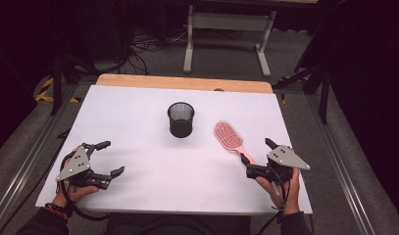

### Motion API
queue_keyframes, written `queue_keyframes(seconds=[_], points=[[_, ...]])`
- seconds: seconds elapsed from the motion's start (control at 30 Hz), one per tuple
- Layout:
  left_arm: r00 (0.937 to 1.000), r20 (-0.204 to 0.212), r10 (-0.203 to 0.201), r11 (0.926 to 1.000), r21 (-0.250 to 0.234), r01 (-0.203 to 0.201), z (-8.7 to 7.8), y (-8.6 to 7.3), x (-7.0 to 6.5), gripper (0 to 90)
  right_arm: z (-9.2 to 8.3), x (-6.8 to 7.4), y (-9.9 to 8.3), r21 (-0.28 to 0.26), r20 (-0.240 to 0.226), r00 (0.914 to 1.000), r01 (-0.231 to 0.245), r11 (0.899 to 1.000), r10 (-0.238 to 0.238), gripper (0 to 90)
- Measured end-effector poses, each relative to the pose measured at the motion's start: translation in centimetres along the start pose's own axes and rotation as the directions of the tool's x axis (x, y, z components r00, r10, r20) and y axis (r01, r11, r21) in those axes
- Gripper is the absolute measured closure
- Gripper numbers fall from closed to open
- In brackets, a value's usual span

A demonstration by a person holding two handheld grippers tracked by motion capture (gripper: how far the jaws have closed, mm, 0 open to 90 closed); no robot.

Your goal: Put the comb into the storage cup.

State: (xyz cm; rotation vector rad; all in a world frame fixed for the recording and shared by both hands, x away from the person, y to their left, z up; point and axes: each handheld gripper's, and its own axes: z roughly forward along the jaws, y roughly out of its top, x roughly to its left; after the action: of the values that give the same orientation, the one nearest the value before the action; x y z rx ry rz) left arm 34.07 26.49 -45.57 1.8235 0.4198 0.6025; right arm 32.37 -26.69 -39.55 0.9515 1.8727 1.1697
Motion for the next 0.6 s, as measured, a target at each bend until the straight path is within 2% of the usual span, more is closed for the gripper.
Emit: queue_keyframes(seconds=[0.07, 0.1, 0.17, 0.2, 0.3, 0.4, 0.43, 0.47, 0.5, 0.53, 0.57, 0.6], points=[[1.0000, 0.003, 0.005, 1.0000, -0.002, -0.005, -0.1, 0.0, 0.0, 7.8, 0.3, -0.1, 0.5, 0.048, -0.026, 0.9996, 0.007, 0.999, -0.006, 9.0], [1.0000, 0.007, 0.005, 1.0000, -0.006, -0.005, -0.1, 0.0, 0.0, 7.2, 0.6, -0.3, 0.9, 0.092, -0.069, 0.9976, 0.012, 0.996, -0.005, 12.1], [0.9999, 0.008, -0.012, 0.9998, -0.014, 0.012, 0.0, 0.0, 0.3, 6.7, 0.9, -0.4, 1.3, 0.131, -0.097, 0.9953, 0.019, 0.991, -0.007, 12.3], [0.9999, 0.008, -0.012, 0.9998, -0.014, 0.012, 0.0, 0.0, 0.3, 6.4, 0.9, -0.4, 1.3, 0.131, -0.097, 0.9953, 0.019, 0.991, -0.007, 12.3], [0.9999, 0.005, -0.013, 0.9999, -0.011, 0.013, 0.1, -0.1, 0.4, 6.0, 1.5, -0.6, 1.8, 0.184, -0.099, 0.9951, 0.016, 0.983, 0.002, 12.4], [0.9999, 0.012, -0.009, 0.9999, -0.006, 0.009, 0.2, -0.1, 0.3, 6.1, 2.4, -1.1, 2.2, 0.254, -0.094, 0.9947, -0.016, 0.967, 0.041, 13.4], [0.9997, 0.023, -0.007, 0.9999, 0.010, 0.007, 0.5, -0.2, 0.2, 6.2, 3.1, -1.3, 2.4, 0.311, -0.089, 0.9946, -0.024, 0.950, 0.054, 13.9], [0.9997, 0.023, -0.007, 0.9999, 0.010, 0.007, 0.5, -0.2, 0.2, 6.2, 3.1, -1.3, 2.4, 0.311, -0.089, 0.9946, -0.024, 0.950, 0.054, 13.9], [0.9997, 0.025, -0.009, 0.9999, 0.012, 0.008, 0.6, -0.3, 0.1, 6.2, 3.4, -1.3, 2.5, 0.326, -0.084, 0.9954, -0.018, 0.945, 0.048, 14.7], [0.9995, 0.031, -0.004, 0.9998, 0.022, 0.003, 0.8, -0.3, 0.1, 6.1, 4.0, -1.3, 2.6, 0.357, -0.090, 0.9947, -0.015, 0.934, 0.050, 15.8], [0.9995, 0.032, -0.001, 0.9997, 0.026, 0.000, 0.9, -0.3, 0.1, 6.1, 4.0, -1.3, 2.6, 0.357, -0.090, 0.9947, -0.015, 0.934, 0.050, 15.8], [0.9994, 0.034, 0.001, 0.9995, 0.030, -0.003, 0.9, -0.4, 0.1, 6.1, 4.4, -1.3, 2.7, 0.376, -0.092, 0.9947, -0.007, 0.926, 0.045, 15.9]])
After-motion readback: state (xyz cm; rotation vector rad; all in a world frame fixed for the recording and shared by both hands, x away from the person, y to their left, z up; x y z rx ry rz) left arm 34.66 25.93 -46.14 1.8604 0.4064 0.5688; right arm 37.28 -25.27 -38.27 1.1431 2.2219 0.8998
